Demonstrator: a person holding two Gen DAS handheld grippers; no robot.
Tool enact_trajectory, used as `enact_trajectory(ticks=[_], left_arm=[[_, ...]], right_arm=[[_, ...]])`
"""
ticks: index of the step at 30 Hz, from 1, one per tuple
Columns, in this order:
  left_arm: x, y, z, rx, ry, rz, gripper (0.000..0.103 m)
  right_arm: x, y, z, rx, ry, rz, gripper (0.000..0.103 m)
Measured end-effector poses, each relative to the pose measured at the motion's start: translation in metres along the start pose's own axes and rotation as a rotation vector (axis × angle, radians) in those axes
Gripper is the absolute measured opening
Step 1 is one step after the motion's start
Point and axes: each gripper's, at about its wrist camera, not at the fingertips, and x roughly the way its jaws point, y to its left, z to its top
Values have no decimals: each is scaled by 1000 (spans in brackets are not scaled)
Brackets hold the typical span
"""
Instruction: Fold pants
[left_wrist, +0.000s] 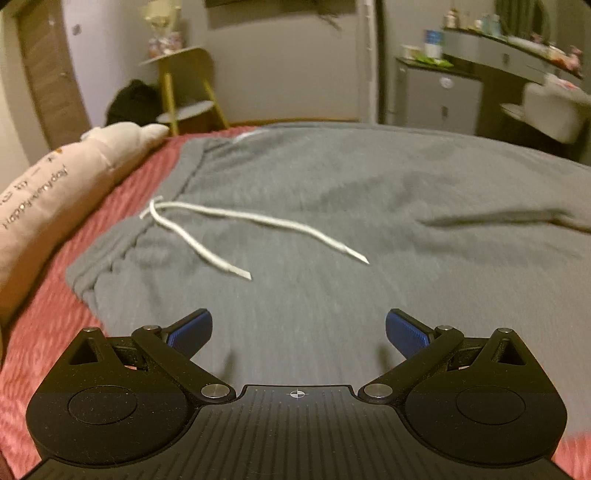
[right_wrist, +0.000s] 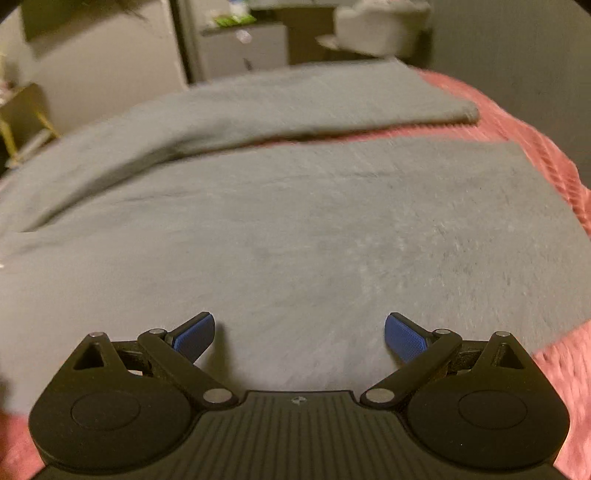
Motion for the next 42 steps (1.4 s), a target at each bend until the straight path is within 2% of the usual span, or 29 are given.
enact_trajectory(ticks=[2,5,7,8,9,10,13,15,18,20,22,24,28,30,33,34,35,36,37,38,40,42], left_arm=[[13,0,9,-20,-31,35,103],[27,4,16,-63,-128,85,103],[35,6,19,-69,-176,108,103],[39,8,21,-66,-196,116,103],[42,11,20,-62,-222,121,103],[46,13,17,-57,-240,126,103],[60,17,10,-44,-247,131,103],[72,17,7,-26,-221,126,103],[91,19,2,-36,-139,102,103],[96,30,0,-103,-126,50,103],[100,39,0,-154,-115,14,103],[102,41,-1,-164,-120,5,103],[106,40,-2,-160,-127,8,103],[107,42,-2,-171,-128,-2,103],[104,42,-2,-173,-129,-4,103],[104,42,-2,-174,-129,-5,103],[104,42,-2,-176,-129,-7,103],[104,43,-2,-178,-130,-10,103],[104,43,-2,-182,-131,-13,103],[103,44,-2,-185,-131,-16,103],[103,45,-2,-192,-131,-22,103],[102,46,-2,-201,-134,-30,103]], right_arm=[[9,-11,-1,53,-27,42,99],[17,-20,-5,85,-65,90,99],[20,-22,-4,66,-55,112,99],[20,-23,3,45,-9,116,99],[19,-23,17,42,47,118,99],[16,-24,33,52,57,139,99],[8,-30,93,132,-95,197,99],[25,-28,145,182,-162,205,99],[74,-20,217,281,-162,152,96],[107,-13,254,331,-152,118,77],[136,-3,284,380,-132,69,68],[162,3,305,429,-119,28,68],[193,6,322,521,-128,-21,82],[210,9,327,505,-89,-81,82],[219,17,332,464,-108,-135,81],[219,19,330,450,-113,-155,74],[218,20,330,428,-115,-187,54],[214,21,327,410,-121,-199,44],[209,18,325,409,-129,-170,24],[204,13,324,422,-135,-133,8],[187,3,317,434,-171,-89,6],[154,-8,296,428,-246,-31,6]])
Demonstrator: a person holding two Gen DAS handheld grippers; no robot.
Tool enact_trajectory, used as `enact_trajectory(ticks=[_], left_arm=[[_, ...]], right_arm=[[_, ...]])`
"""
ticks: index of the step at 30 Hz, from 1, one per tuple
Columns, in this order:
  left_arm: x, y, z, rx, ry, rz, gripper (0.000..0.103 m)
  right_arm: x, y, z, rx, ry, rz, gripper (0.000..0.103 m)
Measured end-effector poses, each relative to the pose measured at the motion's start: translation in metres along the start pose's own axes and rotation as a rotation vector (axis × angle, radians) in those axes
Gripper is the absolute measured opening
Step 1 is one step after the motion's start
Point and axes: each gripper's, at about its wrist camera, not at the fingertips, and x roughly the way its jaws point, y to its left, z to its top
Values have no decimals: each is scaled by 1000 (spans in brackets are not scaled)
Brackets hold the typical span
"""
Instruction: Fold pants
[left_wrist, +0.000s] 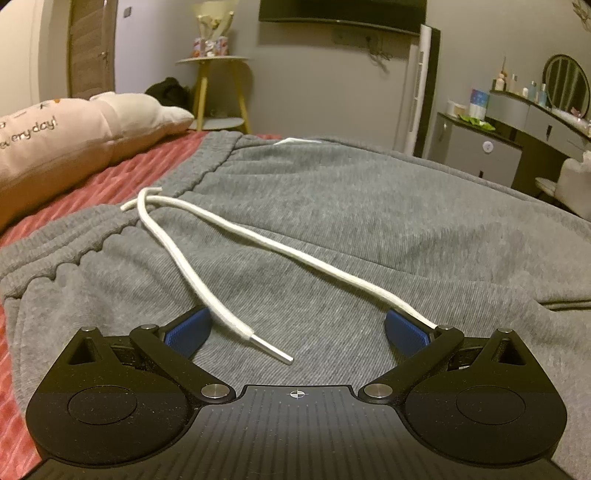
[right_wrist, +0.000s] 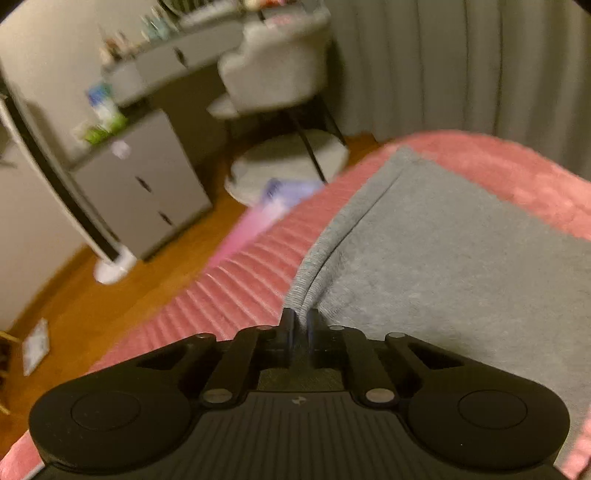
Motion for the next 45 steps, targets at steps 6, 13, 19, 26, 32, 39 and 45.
enact_trajectory(ticks=[6,13,19,26,32,39,45], left_arm=[[-3,9,1,-52,-15,-41,103],[-7,13,0,-82,-25,-61,103],[-7,16,-2,-95,-32,-75,103],[-11,17,2,-99,-28,-69,103],[-36,17,66,-179,-86,-185,103],[46,-15,170,-297,58,-432,99],[144,-32,172,-325,410,-267,64]], right_arm=[[-135,-96,-84,56,-95,101,0],[-181,-182,-148,121,-5,42,6],[-157,-91,-114,-343,-235,-9,96],[-66,-77,-83,-333,-28,-184,13],[-154,-137,-86,-77,-203,41,7],[-178,-207,-121,127,-163,113,7],[-144,-220,-119,173,-90,94,20]])
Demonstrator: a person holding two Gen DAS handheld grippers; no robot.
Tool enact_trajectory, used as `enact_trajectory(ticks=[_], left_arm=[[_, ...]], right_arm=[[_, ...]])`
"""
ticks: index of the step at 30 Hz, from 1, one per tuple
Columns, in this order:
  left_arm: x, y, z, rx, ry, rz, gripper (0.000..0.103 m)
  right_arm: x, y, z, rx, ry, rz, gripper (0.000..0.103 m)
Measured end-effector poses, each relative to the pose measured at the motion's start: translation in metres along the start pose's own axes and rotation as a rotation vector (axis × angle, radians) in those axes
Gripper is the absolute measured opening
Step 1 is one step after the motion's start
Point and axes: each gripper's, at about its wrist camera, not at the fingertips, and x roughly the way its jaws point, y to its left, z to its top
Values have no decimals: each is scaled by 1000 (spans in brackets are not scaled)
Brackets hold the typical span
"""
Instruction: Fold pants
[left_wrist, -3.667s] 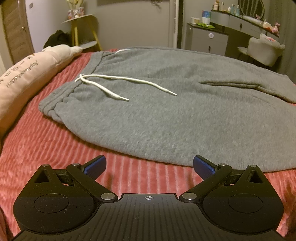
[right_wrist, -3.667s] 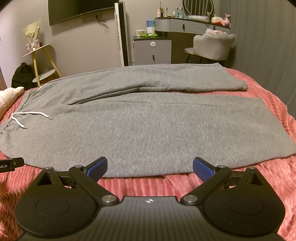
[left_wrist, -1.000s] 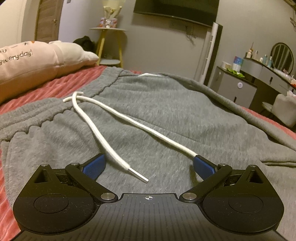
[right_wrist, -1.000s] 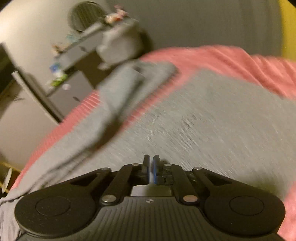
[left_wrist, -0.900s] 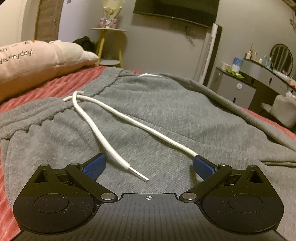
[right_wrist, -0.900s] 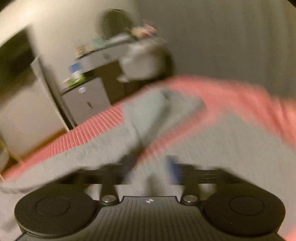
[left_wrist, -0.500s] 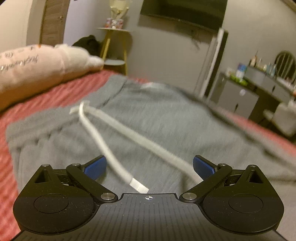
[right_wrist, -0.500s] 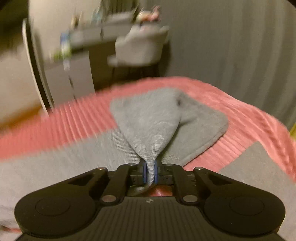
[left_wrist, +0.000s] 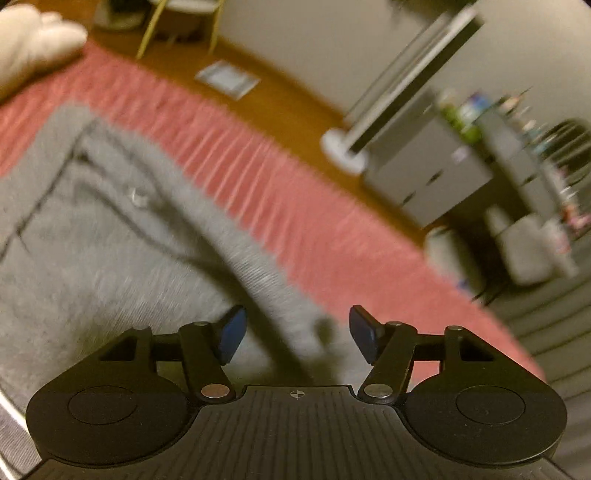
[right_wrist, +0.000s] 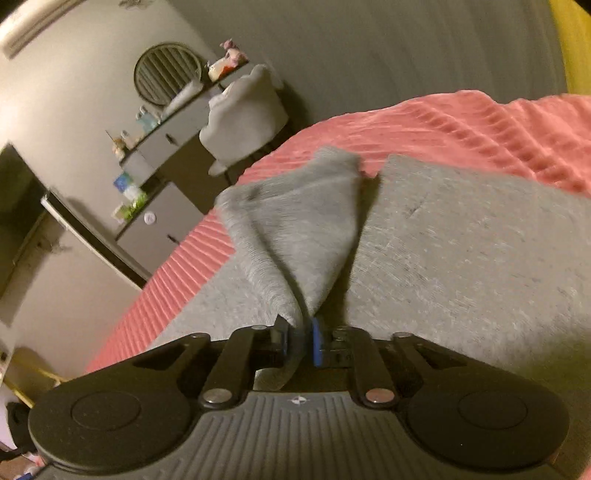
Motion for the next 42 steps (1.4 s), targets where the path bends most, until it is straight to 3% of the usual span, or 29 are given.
enact_trajectory(ticks=[1,2,3,4,6,8,10,12,15,17,19,21,24,25,27,29,30,31,32,34,35,36,37,38,39,42], left_arm=[[11,3,0,-10,20,38,58],[15,7,-1,-22,15,44,58],[14,8,-2,-31,-19,34,55],[13,7,-5,-23,-36,36,37],[8,5,-3,7,-25,22,9],[-8,5,-6,22,-55,14,8],[-36,6,-2,27,-100,-32,8],[-76,-1,-12,52,-192,-101,8],[-154,12,-42,90,-311,-260,8],[-186,29,-74,114,-327,-307,8],[-199,49,-111,143,-304,-277,11],[-187,73,-143,127,-224,-224,11],[-155,108,-191,44,-69,-116,11],[-148,113,-206,71,-57,-62,11],[-147,118,-216,98,-104,-53,18],[-157,119,-207,80,-141,-41,35],[-163,119,-206,64,-172,-38,54],[-167,122,-201,42,-214,-35,72],[-171,123,-198,19,-233,-23,77],[-170,133,-193,-58,-239,-26,77],[-164,140,-191,-109,-220,-30,75],[-159,147,-187,-171,-196,-26,66],[-154,153,-183,-214,-179,-36,42],[-150,157,-179,-237,-166,-33,26],[-151,159,-174,-251,-153,-26,13],[-174,163,-174,-228,-221,-129,13]], right_arm=[[3,11,-2,-62,-24,-35,29],[3,21,-2,-132,-46,-66,42],[5,30,-2,-198,-72,-103,49],[7,38,-2,-257,-90,-117,58],[18,50,-2,-346,-82,-123,54],[24,56,7,-384,-58,-105,6],[23,56,21,-340,-39,-88,5],[4,50,40,-238,-78,-36,5],[-42,10,61,19,-184,136,4],[-67,-21,64,128,-234,209,4],[-92,-48,59,147,-254,171,4],[-104,-75,43,140,-241,119,5],[-91,-112,15,160,-116,-12,5],[-82,-120,9,176,-78,-49,5],[-73,-135,-5,212,-30,-82,5],[-75,-136,-10,237,-38,-68,8],[-77,-134,-9,240,-43,-53,10],[-77,-132,-8,241,-36,-34,25],[-78,-133,-9,245,-27,-8,42],[-69,-128,-6,252,5,31,57],[-66,-127,-6,257,13,34,57],[-62,-124,-4,256,19,31,56],[-60,-120,-2,244,27,28,43],[-56,-116,1,231,43,24,10],[-55,-111,5,212,65,8,6],[-79,-96,17,141,-32,43,5]])
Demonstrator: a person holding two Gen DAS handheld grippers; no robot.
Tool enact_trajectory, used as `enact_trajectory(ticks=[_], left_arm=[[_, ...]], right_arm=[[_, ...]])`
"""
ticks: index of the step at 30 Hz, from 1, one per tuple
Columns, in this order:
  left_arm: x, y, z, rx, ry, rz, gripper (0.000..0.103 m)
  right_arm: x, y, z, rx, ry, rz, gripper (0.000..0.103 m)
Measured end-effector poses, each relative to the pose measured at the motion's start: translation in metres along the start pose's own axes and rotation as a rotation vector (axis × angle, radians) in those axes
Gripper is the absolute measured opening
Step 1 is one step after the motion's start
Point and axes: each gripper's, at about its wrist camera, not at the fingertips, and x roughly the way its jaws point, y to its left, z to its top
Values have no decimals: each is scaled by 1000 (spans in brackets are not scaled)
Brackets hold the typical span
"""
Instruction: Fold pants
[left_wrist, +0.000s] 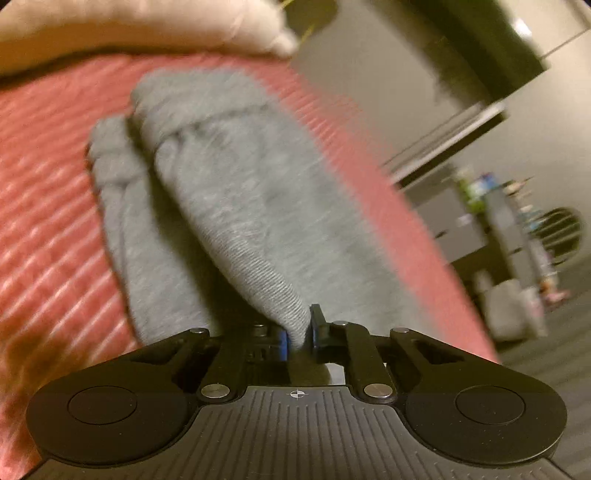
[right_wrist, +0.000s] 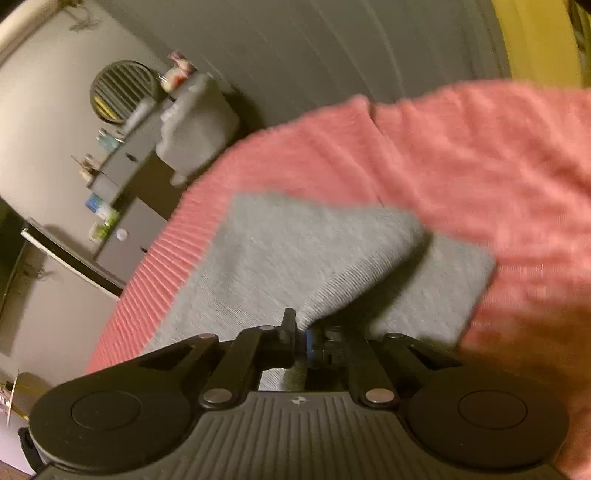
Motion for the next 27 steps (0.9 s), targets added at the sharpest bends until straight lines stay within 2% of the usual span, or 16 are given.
enact_trajectory(ticks=[3,5,7,9,12,15,17,18,19,21,22,23,24,25,26,27], left_arm=[[-14,0,-2,73,-33,-15,13],[-9,10,-10,90,4,36,13],[0,23,-19,57,56,94,13],[2,27,-21,49,50,90,13],[-6,8,-19,129,10,83,13],[-9,-3,-17,162,-18,54,13],[-5,-1,-19,167,3,103,15],[3,1,-22,184,31,169,24],[6,3,-26,206,47,201,25],[4,1,-29,233,28,200,28],[-1,-3,-28,235,21,206,39],[-8,-7,-28,243,4,199,47],[-14,-12,-28,258,-28,201,60],[-22,-18,-28,280,-65,220,65],[-27,-24,-29,305,-95,232,66],[-33,-28,-30,323,-118,238,67]], right_arm=[[-21,2,4,-47,-78,52,5],[-20,-8,-3,-72,-80,-7,5],[-6,-25,-12,-53,-21,-95,5],[4,-40,-20,-24,25,-143,5],[-2,-35,-22,-32,-3,-136,5],[-16,-24,-17,-44,-65,-80,5],[-20,-24,-13,-45,-77,-73,5],[-18,-23,-14,-69,-65,-109,5],[-10,-22,-16,-117,-36,-177,6],[3,-24,-20,-188,24,-293,16],[0,-24,-20,-190,7,-283,18],[-5,-22,-19,-196,-6,-306,22],[-10,-16,-18,-228,-29,-358,25],[-14,-11,-18,-256,-47,-383,31],[-20,-5,-18,-286,-69,-382,38],[-25,0,-18,-303,-84,-352,41]])
